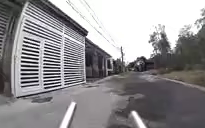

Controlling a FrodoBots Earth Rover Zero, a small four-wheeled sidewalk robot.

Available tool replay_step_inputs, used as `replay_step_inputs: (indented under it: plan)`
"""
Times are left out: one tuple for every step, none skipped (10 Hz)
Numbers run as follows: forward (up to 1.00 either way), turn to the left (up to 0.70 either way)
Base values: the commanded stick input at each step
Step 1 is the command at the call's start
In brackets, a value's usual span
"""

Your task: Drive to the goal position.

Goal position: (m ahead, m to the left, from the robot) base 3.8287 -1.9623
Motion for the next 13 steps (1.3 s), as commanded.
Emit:
replay_step_inputs:
  plan:
    - [0.85,0.00]
    - [0.85,0.00]
    - [0.85,0.00]
    - [0.85,0.00]
    - [0.85,0.00]
    - [0.85,0.00]
    - [0.85,0.00]
    - [0.85,0.00]
    - [0.85,0.00]
    - [0.85,0.00]
    - [0.85,-0.18]
    - [0.85,-0.34]
    - [0.85,-0.34]
